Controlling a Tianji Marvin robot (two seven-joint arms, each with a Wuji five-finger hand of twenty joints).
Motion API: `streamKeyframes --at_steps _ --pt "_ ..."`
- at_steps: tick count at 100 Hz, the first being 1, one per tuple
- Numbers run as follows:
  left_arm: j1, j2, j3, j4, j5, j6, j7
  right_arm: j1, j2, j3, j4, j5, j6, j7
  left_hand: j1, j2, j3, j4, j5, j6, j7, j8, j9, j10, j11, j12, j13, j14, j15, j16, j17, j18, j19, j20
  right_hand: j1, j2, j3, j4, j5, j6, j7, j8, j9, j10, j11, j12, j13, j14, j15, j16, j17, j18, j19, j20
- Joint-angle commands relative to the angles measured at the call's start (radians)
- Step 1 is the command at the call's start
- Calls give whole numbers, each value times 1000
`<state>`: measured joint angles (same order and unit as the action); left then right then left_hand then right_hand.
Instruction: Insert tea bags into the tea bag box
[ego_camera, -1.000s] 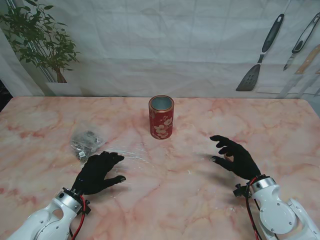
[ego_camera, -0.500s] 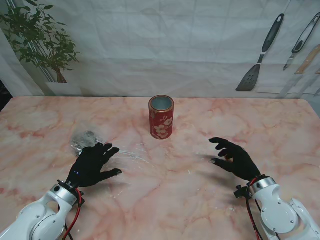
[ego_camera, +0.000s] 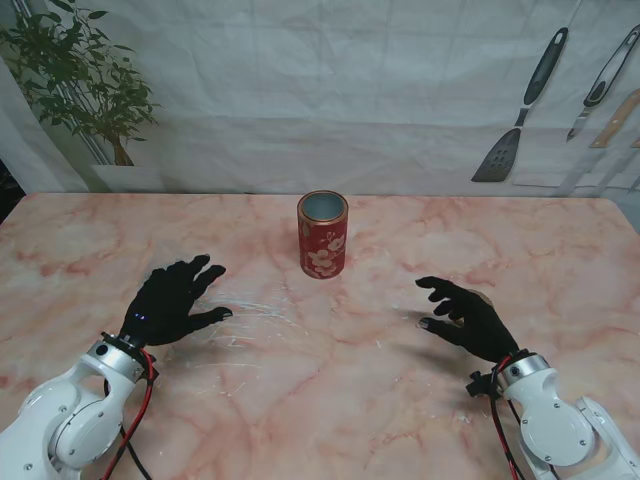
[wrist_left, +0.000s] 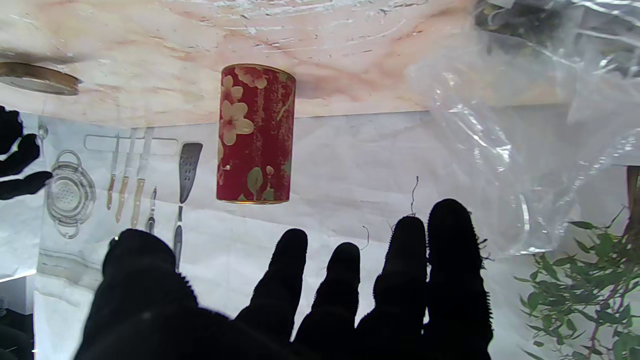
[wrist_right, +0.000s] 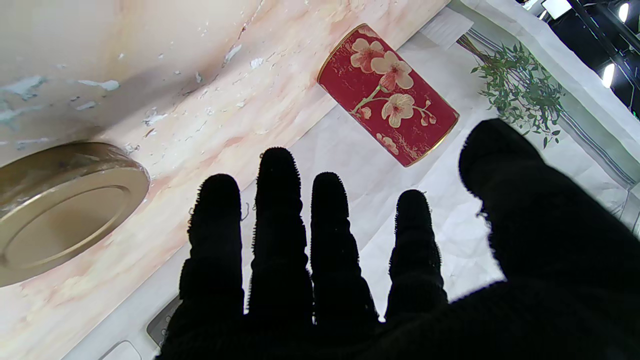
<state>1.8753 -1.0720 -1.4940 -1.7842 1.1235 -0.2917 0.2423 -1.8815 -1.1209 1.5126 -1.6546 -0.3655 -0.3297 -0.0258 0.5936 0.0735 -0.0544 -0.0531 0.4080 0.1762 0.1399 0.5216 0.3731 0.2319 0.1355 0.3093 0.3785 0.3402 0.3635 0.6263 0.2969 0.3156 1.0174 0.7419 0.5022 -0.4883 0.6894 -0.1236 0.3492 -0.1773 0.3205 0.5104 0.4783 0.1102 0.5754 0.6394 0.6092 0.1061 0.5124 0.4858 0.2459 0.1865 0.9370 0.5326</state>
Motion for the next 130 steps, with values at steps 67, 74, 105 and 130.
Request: streamKeyframes --at_steps 67,74,105,130 --pt "-134 14 -48 41 60 91 -49 -11 1 2 -7 17 16 26 -11 -15 17 21 -29 11 -3 8 8 42 37 36 9 21 171 281 66 -101 224 175 13 12 -36 32 -25 -8 -9 9 -23 5 19 18 -16 6 21 19 -11 5 -16 17" --pt "-147 16 -46 54 81 115 -42 -11 0 2 -3 21 14 24 -13 -34 18 22 -22 12 3 13 14 39 50 45 22 10 189 303 92 -119 243 176 15 12 -38 32 -20 -8 -7 10 -21 6 20 19 -15 9 22 20 -11 7 -16 17" --pt "-203 20 -37 114 96 178 -60 -3 0 0 13 36 13 30 -12 -52 21 23 8 24 18 30 36 29 93 68 56 -7 245 363 143 -171 319 168 19 15 -44 34 -18 -9 -7 12 -21 8 23 22 -16 9 26 21 -12 7 -14 18" --pt "-270 18 18 186 107 315 -50 -5 0 2 18 35 14 31 40 -96 23 25 100 69 54 68 123 44 183 117 176 -61 364 461 318 -331 534 38 20 15 -47 34 -14 -7 -5 14 -22 7 23 22 -16 8 27 20 -12 7 -14 18"
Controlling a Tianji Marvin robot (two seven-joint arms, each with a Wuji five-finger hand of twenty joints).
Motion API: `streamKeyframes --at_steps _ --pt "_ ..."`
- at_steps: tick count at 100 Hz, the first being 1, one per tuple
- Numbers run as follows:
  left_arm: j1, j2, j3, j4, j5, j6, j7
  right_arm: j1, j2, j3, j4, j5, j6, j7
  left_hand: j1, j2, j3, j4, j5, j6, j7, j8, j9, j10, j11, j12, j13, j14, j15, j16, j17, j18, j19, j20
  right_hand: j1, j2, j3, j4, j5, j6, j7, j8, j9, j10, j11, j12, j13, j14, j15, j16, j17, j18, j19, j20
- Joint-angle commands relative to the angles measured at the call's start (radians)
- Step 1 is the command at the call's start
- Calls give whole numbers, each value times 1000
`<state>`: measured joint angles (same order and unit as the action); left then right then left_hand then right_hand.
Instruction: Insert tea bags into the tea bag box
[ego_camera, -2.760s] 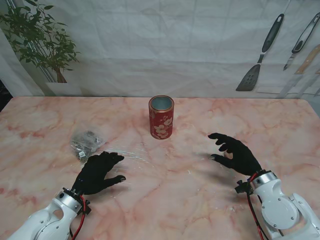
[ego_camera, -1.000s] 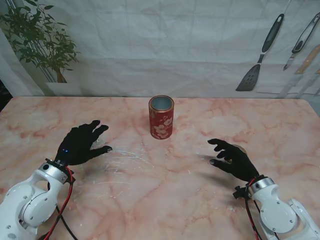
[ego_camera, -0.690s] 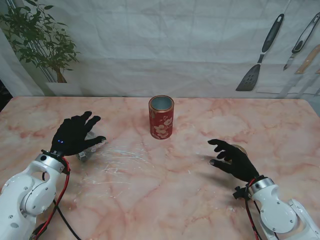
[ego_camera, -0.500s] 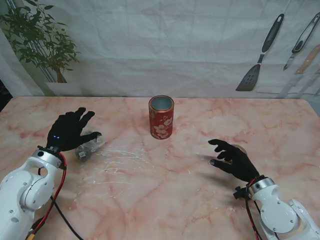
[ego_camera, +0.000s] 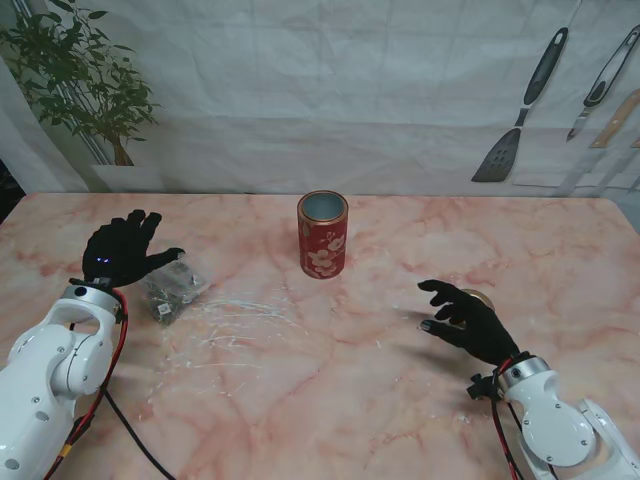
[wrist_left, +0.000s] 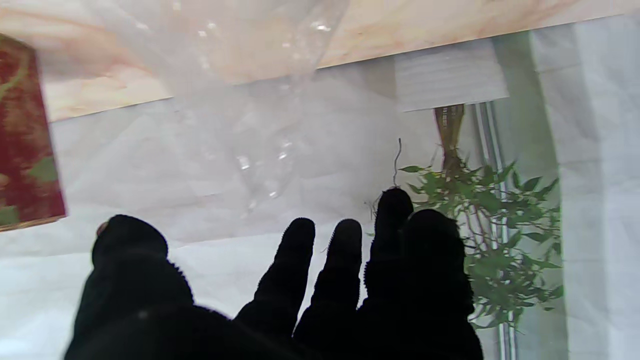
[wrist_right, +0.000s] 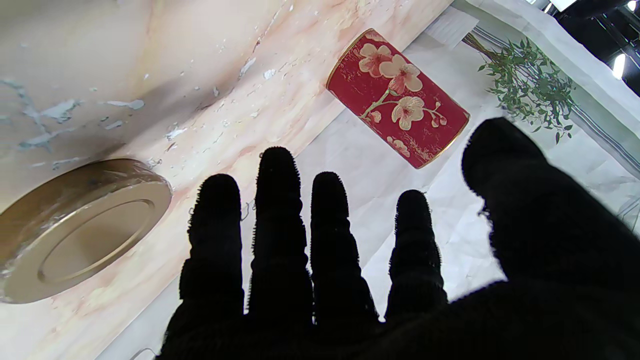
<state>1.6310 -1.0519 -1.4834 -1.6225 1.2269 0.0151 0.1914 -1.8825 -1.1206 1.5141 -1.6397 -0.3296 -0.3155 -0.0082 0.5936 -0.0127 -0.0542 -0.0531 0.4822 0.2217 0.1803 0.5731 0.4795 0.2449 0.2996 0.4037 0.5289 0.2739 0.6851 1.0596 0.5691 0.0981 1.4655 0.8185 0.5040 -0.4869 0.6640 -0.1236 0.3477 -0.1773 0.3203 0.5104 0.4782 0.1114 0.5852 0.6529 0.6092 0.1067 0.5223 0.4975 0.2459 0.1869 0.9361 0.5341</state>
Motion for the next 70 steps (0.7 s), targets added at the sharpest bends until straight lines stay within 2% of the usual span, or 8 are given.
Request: streamKeyframes --at_steps 1,18,30,35,54,70 --pt "-29 -2 11 28 3 15 3 -4 0 0 3 -1 0 13 42 -10 23 25 28 24 15 19 20 31 22 25 31 3 47 30 51 -118 91 -42 18 14 -21 34 -13 -7 -4 14 -22 6 14 9 -16 8 17 9 -12 7 -13 17" --pt "-96 -7 70 116 -13 108 39 -5 0 0 7 5 -1 17 92 -42 27 28 79 32 57 56 72 36 102 60 119 -32 153 79 171 -243 198 -147 18 14 -21 35 -12 -7 -3 14 -22 7 14 9 -16 8 18 9 -13 6 -12 17" --pt "-125 -6 99 161 -12 141 55 -5 0 2 7 5 0 19 144 -57 34 28 103 33 86 76 101 38 144 74 176 -67 212 102 251 -332 243 -196 18 13 -20 35 -11 -6 -3 15 -22 7 15 9 -16 9 19 9 -13 6 -12 17" --pt "-131 -5 106 173 -10 147 60 -4 0 2 8 5 0 19 176 -66 38 28 113 30 102 84 116 33 160 79 197 -79 228 107 274 -354 250 -206 18 14 -21 34 -10 -7 -2 15 -22 5 15 10 -17 8 18 9 -13 7 -12 17" --pt "-123 2 101 177 19 136 55 -3 1 3 10 7 2 23 279 -95 51 33 124 13 162 103 152 14 197 88 247 -117 251 113 318 -398 249 -228 17 17 -23 34 -9 -7 -2 15 -23 7 15 9 -17 8 19 9 -13 6 -12 17" --pt "-95 9 74 138 55 101 18 -1 1 2 13 13 1 26 339 -116 72 39 121 4 196 100 163 2 200 85 263 -137 240 106 328 -410 241 -233 18 21 -25 35 -5 -6 0 15 -23 7 15 10 -17 8 20 9 -13 6 -11 17"
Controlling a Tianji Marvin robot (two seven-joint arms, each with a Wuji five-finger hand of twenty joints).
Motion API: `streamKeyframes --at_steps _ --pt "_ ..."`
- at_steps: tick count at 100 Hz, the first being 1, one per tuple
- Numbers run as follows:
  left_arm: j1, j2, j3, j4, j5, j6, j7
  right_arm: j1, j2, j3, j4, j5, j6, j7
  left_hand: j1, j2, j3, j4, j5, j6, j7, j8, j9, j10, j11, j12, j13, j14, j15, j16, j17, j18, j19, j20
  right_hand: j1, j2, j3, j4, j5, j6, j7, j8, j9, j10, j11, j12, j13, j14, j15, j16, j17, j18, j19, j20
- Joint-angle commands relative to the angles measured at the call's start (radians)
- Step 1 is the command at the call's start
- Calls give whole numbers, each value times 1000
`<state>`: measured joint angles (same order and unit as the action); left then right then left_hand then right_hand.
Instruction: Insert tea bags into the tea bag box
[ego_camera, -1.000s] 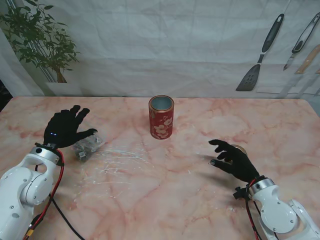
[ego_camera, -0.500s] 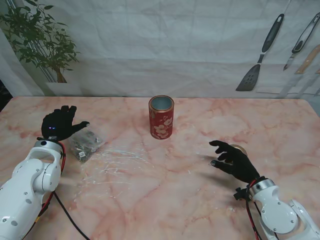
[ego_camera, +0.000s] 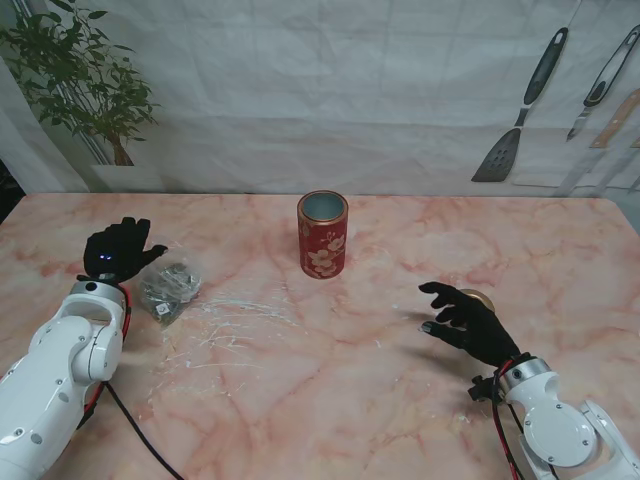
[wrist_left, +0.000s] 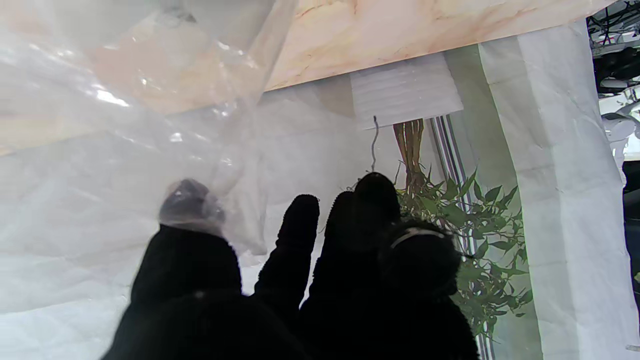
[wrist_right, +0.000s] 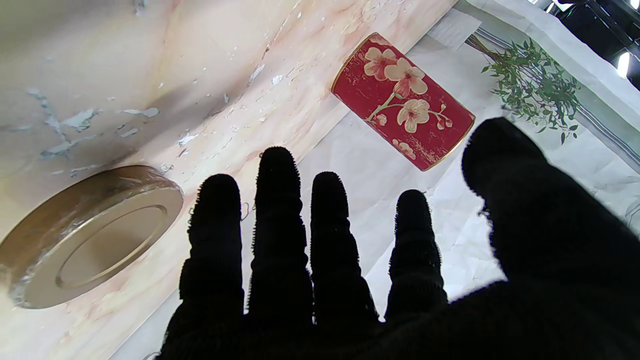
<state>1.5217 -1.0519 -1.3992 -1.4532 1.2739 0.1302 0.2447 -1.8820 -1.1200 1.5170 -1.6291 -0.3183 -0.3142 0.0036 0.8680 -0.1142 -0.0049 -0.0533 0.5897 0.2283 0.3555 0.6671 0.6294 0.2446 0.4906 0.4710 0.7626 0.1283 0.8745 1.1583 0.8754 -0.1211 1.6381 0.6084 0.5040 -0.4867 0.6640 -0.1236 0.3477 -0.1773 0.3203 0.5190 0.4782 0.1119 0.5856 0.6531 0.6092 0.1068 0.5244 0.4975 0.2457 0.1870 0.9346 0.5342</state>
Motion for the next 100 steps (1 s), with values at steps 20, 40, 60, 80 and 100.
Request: streamKeyframes --at_steps 20,40,60,80,100 --pt "53 18 -49 -109 53 -63 -135 3 1 -4 8 4 -2 15 79 -18 33 42 9 -12 30 -12 13 -7 -2 10 21 14 15 -5 14 -179 50 -26 20 24 -28 35 -6 -8 1 6 -22 6 15 10 -17 9 19 9 -13 6 -9 17" --pt "66 25 -61 -145 93 -94 -202 3 1 -4 10 8 -4 18 118 -177 313 25 15 -37 89 61 48 -29 9 14 58 -10 1 -7 30 -191 18 -5 21 29 -33 35 -2 -5 4 6 -22 7 16 10 -16 8 20 10 -13 5 -8 17" --pt "68 26 -55 -156 100 -100 -224 5 0 -5 14 11 -7 15 189 -304 569 -14 29 -61 258 48 183 -61 -39 190 154 -46 62 20 97 -246 3 13 23 30 -36 36 -1 -7 4 5 -20 8 17 10 -16 9 21 10 -13 6 -6 18" --pt "67 24 -48 -167 91 -98 -236 8 1 -7 18 13 -10 18 312 -232 433 -38 46 -68 423 58 316 -96 -6 329 301 -134 179 37 172 -305 33 12 25 38 -41 36 2 -8 7 5 -19 7 18 10 -15 9 23 10 -13 6 -5 18" --pt "74 23 -45 -201 81 -90 -316 10 0 -10 22 16 -11 17 423 -95 172 -53 23 -7 425 122 282 -112 220 402 377 -175 255 59 206 -337 86 30 26 47 -46 36 4 -8 9 5 -19 8 19 11 -16 10 26 11 -13 5 -5 18"
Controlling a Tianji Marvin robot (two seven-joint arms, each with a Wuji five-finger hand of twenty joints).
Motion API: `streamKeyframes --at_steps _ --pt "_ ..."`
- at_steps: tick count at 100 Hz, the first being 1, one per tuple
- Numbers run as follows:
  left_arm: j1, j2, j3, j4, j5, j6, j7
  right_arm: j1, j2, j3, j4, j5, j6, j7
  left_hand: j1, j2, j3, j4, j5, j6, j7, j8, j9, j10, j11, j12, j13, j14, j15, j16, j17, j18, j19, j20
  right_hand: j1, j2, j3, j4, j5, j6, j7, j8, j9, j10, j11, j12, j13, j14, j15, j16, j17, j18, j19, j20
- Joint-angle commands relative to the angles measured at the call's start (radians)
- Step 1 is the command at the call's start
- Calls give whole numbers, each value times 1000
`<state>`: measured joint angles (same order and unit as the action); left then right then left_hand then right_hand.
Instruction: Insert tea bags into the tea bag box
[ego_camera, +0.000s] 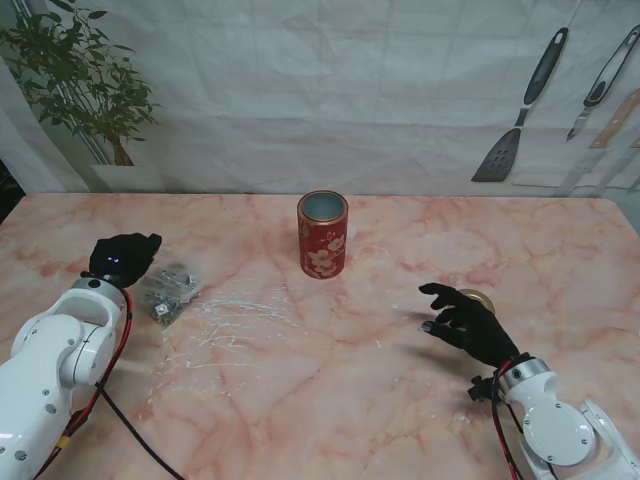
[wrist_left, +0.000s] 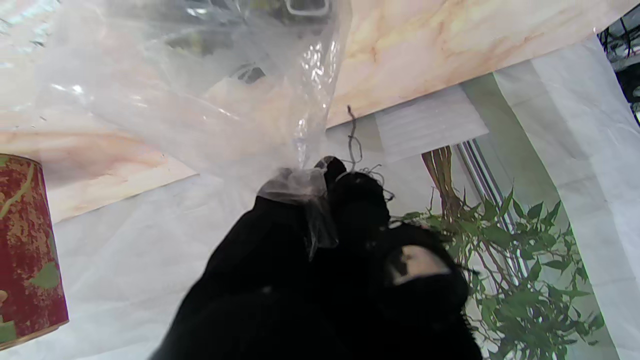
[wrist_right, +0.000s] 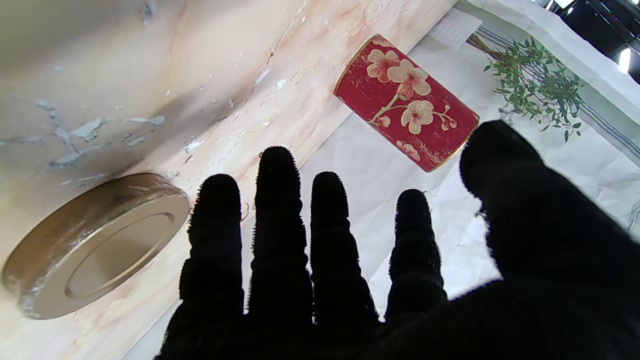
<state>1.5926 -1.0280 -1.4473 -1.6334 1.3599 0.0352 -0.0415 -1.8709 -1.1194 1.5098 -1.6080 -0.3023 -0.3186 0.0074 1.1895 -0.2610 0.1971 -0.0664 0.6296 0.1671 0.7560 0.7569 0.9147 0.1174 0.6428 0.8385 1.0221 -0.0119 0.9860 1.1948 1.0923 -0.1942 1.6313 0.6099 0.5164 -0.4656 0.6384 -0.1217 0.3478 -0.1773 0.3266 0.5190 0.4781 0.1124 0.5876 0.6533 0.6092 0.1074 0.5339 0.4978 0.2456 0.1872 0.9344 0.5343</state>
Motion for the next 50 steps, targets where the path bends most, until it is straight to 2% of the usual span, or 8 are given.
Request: streamKeyframes --at_steps 1,16,32,37,39,48,50 --pt "3 -1 3 -22 -5 6 -32 -1 0 -3 1 0 -6 13 101 57 -34 -42 -18 55 25 37 -2 12 78 37 123 -38 147 23 -10 -266 97 30 14 27 -21 34 4 -8 2 5 -18 7 17 11 -16 9 16 11 -12 5 -4 18" --pt "-4 -6 22 -25 -44 51 -55 0 -2 -4 3 2 -8 9 101 135 -100 -40 -23 90 61 156 22 -39 261 34 193 -72 215 11 6 -287 187 32 18 32 -28 35 8 -8 5 5 -17 8 18 11 -14 9 18 12 -12 5 -3 18" --pt "-12 -13 42 -28 -96 112 -62 0 -2 -4 3 0 -6 7 101 236 -214 -30 18 119 113 245 82 -102 408 79 240 -84 286 -38 16 -271 274 10 20 41 -35 35 8 -7 6 4 -16 8 18 11 -14 11 19 12 -11 4 -1 18" --pt "-13 -15 45 -29 -114 123 -65 0 -2 -5 4 0 -6 5 91 278 -252 -24 48 126 130 277 107 -114 446 85 242 -81 331 -84 17 -259 306 -8 20 43 -37 35 9 -8 7 4 -15 8 19 11 -14 10 20 12 -11 5 -1 18" --pt "-14 -16 47 -28 -122 129 -63 0 -3 -5 5 1 -6 4 70 295 -250 -19 64 129 139 293 118 -117 461 84 241 -78 356 -120 18 -250 321 -19 20 45 -38 35 10 -8 7 4 -15 8 19 11 -14 10 20 12 -11 5 0 18" --pt "-17 -21 55 -25 -152 159 -52 0 -3 -6 6 3 -6 1 -7 342 -243 6 112 128 212 329 159 -123 512 92 246 -61 418 -176 20 -223 365 -28 22 51 -43 36 11 -8 9 3 -15 9 19 11 -14 11 21 12 -12 6 1 18" --pt "-17 -22 57 -25 -158 166 -50 1 -4 -6 7 3 -6 1 -16 344 -243 6 119 125 232 337 166 -123 521 93 246 -29 434 -186 21 -217 373 -30 22 52 -44 36 12 -8 9 3 -14 10 19 11 -14 10 21 12 -12 5 1 18"
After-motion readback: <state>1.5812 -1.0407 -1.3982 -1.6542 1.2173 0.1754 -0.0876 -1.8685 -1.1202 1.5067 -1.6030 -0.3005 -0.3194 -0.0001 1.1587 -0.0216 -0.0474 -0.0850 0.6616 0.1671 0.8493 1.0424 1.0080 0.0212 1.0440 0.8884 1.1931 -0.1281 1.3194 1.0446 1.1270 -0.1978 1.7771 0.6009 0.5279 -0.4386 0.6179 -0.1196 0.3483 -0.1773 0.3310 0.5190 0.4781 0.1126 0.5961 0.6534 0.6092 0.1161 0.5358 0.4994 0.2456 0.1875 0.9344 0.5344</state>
